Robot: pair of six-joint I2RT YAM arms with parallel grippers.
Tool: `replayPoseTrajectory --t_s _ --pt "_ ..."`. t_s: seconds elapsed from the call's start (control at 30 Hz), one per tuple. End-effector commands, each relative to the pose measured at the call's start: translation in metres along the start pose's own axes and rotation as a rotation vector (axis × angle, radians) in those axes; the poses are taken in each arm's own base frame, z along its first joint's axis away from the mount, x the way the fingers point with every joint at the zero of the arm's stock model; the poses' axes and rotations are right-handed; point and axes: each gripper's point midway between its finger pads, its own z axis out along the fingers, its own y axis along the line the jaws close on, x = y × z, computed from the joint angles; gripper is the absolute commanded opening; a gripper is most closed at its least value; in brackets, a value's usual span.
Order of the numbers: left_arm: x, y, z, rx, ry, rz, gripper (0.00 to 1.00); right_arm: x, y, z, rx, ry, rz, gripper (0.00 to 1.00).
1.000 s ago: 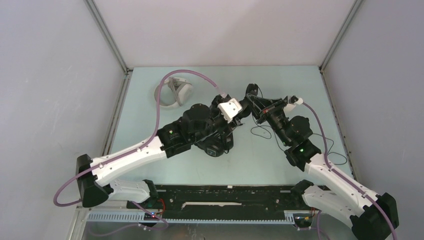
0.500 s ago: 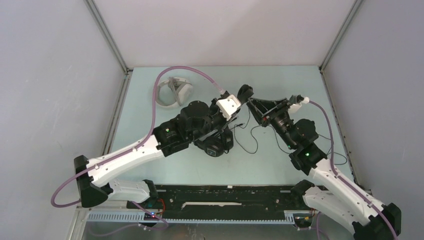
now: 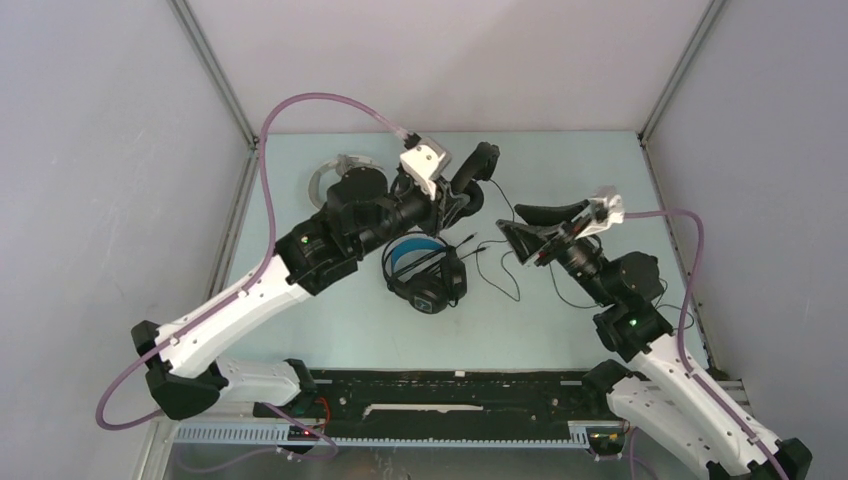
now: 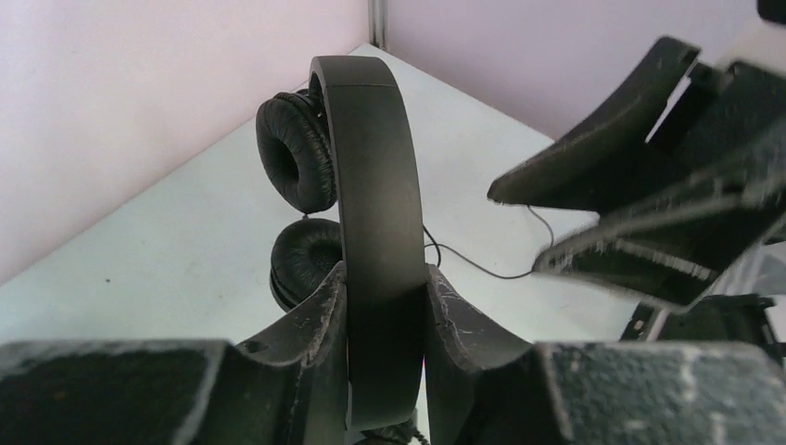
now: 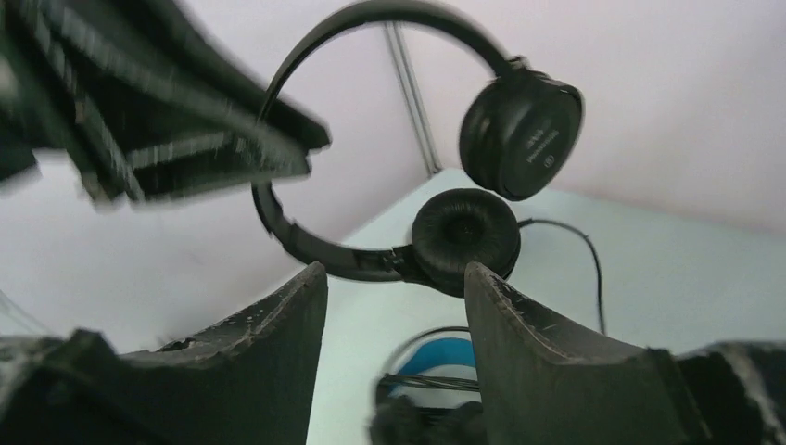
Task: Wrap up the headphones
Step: Pick up the headphones from the center of the board, then wrap the headphones cable around the headphones.
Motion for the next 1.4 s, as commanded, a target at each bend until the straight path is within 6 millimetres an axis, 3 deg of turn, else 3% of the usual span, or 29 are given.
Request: replayPoseTrajectory --t_s 0.0,0.13,0.3,0.57,0.8,1.07,1.13,1.17,1.2,1.27,1.37 --pt "-0.054 -0.012 -0.018 0.105 -0.128 -0.186 0.15 0.012 0.025 0.005 -0.296 0.014 -0.644 0.61" --pt "-0.067 -0.014 -0.027 0.129 -0.159 -0.236 0.16 0.031 0.054 0.001 -0.502 -0.005 -0.932 0.63" --pt "-0.075 -0.018 -0.032 0.171 -0.176 -0.297 0.16 0.030 0.072 0.009 -0.544 -0.059 -1.022 0.60" --pt "-0.081 -0.023 -0.035 0.212 -0.221 -0.352 0.15 0.044 0.090 0.023 -0.584 -0.033 -1.011 0.56" --pt "-0.079 -0.023 -0.035 0.220 -0.252 -0.375 0.14 0.034 0.104 0.042 -0.520 -0.125 -0.905 0.58" --pt "-0.085 -0.026 -0.038 0.248 -0.309 -0.408 0.13 0.027 0.111 0.062 -0.466 -0.181 -0.887 0.50" --pt "-0.084 -0.027 -0.038 0.254 -0.306 -0.417 0.13 0.024 0.112 0.064 -0.451 -0.203 -0.884 0.45" --pt "-0.083 -0.028 -0.038 0.260 -0.308 -0.422 0.13 0.023 0.111 0.065 -0.443 -0.208 -0.877 0.35" --pt "-0.083 -0.029 -0.038 0.266 -0.311 -0.428 0.13 0.021 0.111 0.066 -0.434 -0.214 -0.868 0.18" --pt "-0.082 -0.030 -0.037 0.273 -0.315 -0.436 0.12 0.016 0.111 0.066 -0.415 -0.225 -0.834 0.00" --pt "-0.074 -0.028 -0.035 0.258 -0.305 -0.437 0.10 0.007 0.114 0.066 -0.413 -0.217 -0.760 0.00"
